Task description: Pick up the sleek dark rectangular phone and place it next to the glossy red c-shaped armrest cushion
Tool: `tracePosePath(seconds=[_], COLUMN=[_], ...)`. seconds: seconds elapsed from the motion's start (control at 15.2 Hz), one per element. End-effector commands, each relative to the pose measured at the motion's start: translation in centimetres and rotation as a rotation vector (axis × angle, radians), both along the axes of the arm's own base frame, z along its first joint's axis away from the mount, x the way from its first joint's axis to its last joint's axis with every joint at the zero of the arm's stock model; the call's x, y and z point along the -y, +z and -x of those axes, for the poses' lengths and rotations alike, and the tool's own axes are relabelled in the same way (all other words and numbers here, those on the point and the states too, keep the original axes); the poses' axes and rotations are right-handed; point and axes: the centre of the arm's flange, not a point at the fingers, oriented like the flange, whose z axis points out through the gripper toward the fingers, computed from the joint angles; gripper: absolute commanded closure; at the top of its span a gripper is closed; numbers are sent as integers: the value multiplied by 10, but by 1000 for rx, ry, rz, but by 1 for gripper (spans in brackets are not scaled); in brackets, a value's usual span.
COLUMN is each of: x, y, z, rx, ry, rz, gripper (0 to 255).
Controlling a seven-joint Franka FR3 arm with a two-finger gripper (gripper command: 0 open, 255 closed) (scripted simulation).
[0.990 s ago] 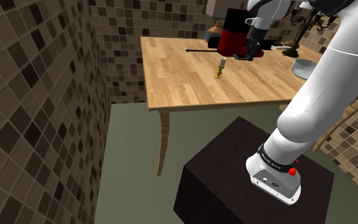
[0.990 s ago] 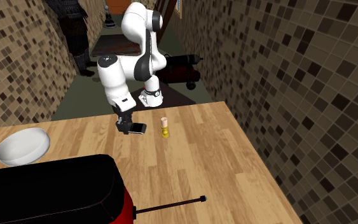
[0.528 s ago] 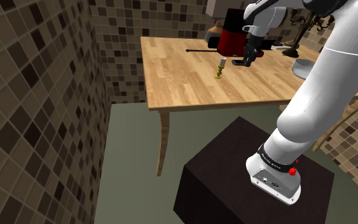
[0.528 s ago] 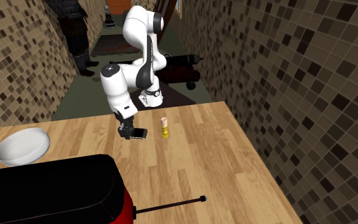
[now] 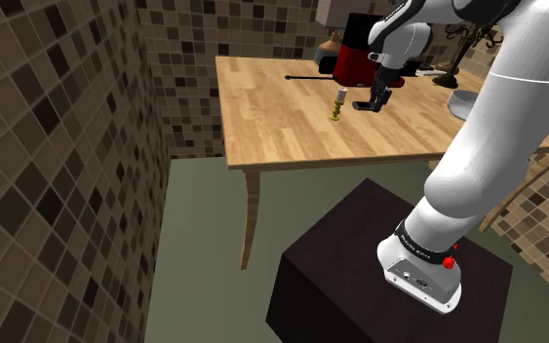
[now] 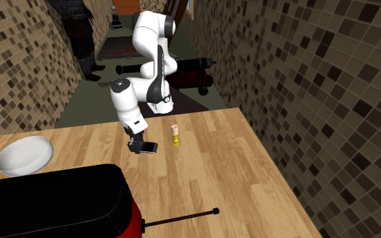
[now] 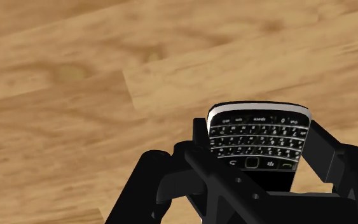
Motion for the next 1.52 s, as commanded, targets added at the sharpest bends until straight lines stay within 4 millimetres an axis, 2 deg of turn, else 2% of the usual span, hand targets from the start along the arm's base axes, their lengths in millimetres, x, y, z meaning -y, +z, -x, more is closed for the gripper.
tracePosePath(seconds=[0.0,0.07,0.59,0.66,0.99,1.25,1.45], x=[0,0,0,0,0,1,1], y=[-10,-17,-17,-17,-17,33,33], z=[0,0,0,0,0,-1,-1], rx=[0,0,0,0,0,0,0], ry=[0,0,0,0,0,0,0], rz=[0,0,0,0,0,0,0], gripper=[255,255,255,0,0,0,0])
